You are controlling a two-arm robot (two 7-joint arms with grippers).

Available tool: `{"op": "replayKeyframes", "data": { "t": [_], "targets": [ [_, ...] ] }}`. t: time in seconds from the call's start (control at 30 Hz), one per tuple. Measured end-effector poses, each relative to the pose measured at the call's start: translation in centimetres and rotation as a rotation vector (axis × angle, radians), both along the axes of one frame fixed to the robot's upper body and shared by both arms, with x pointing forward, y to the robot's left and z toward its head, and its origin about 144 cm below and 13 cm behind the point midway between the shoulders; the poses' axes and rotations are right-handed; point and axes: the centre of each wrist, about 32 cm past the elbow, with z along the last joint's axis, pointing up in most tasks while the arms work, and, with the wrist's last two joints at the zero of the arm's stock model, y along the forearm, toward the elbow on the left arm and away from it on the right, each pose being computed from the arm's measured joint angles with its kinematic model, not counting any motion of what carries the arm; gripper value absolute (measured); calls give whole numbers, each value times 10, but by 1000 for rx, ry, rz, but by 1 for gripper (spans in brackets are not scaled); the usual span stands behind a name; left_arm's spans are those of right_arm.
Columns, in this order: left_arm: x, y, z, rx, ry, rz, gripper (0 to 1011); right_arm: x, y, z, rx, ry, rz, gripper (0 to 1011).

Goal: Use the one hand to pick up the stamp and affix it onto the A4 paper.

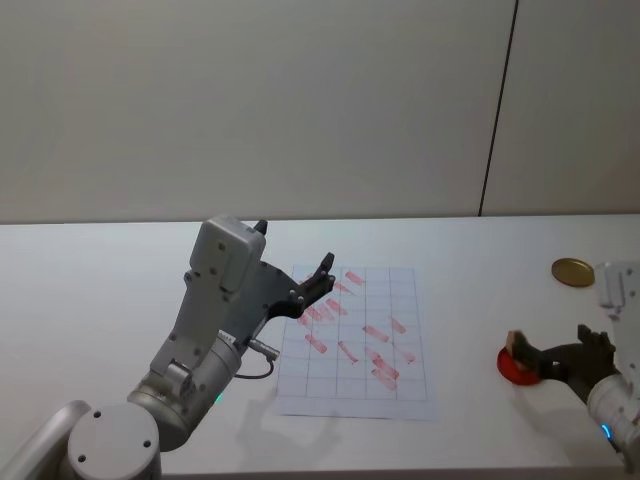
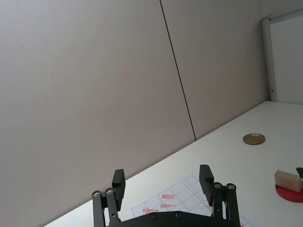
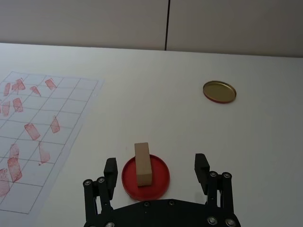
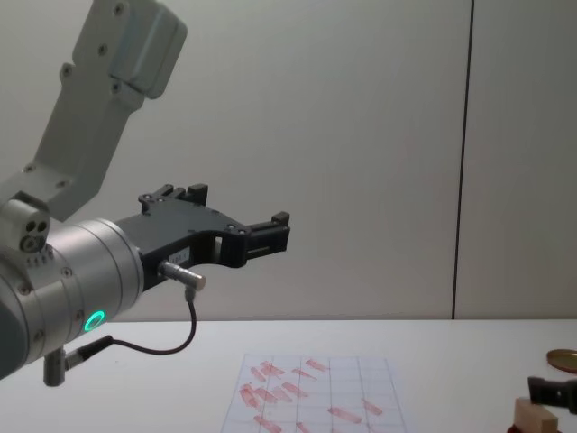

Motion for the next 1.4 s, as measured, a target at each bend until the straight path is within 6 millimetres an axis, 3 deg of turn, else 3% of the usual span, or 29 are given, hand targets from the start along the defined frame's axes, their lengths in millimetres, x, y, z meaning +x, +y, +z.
{"op": "replayKeyframes", "data": {
  "t": [0.77, 1.03, 1.4],
  "targets": [
    [0, 0, 0, 0, 0, 0, 993, 20, -4, -25, 29, 40, 27, 998],
    [0, 0, 0, 0, 0, 0, 993, 25, -2, -30, 20, 48, 47, 831],
    [0, 0, 0, 0, 0, 0, 993, 31, 1, -33, -11, 64, 66, 481]
  ]
}}
